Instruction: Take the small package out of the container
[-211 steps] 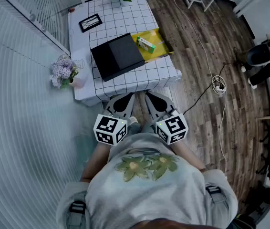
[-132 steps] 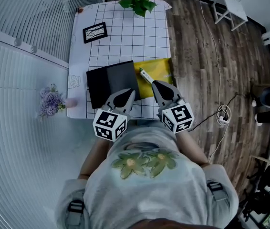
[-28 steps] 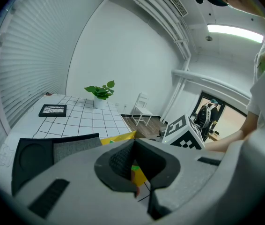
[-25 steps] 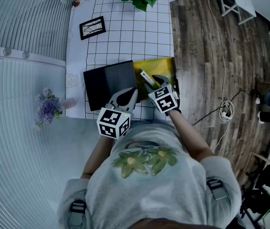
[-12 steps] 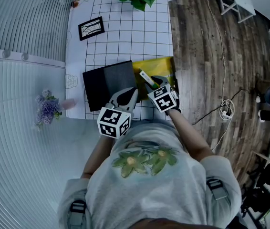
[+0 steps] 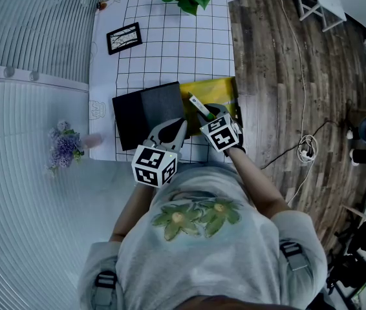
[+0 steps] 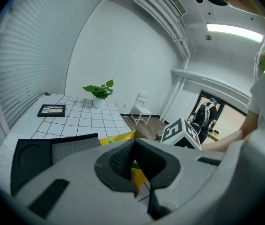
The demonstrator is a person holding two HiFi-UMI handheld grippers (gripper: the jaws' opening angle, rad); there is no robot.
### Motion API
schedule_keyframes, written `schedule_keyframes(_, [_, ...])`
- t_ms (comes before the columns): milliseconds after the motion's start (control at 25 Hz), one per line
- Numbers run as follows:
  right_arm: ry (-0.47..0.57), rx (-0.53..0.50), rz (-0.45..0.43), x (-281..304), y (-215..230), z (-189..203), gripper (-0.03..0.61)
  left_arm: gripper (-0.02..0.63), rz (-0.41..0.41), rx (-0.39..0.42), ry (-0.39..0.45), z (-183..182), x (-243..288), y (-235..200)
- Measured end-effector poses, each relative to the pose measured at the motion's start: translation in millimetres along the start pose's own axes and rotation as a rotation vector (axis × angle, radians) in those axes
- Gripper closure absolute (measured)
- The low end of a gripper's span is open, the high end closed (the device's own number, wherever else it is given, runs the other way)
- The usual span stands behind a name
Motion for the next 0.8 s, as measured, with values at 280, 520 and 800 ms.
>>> schedule_keyframes(280, [-0.005,-0.007,0.006,-0.3,0.3,0.4,0.479,0.607,-0.003,0.000,0.000,0.7,-1.3,0.5])
schedule_keyframes(520, [-0.004,-0.012,0.010,0.2,-0.3,1.4,0.480,0.607,-0.003,0.001,0.000,1.9,-1.2,-0.2])
schedule_keyframes(800, [-0.004,-0.019,0.018,-1.9,-0.1,3.6,0.486,0.607,-0.005,0.008,-0.004,1.1,-1.5,0.2])
Point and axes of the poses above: the fingertips, and each gripper's own axes: x forward along the fingers, y to its right, z out of its underside, the point moved 6 cm from there along -x, backward along the fingers, and after that the axes turned 12 degrees about -y, right-handed, at the moved point
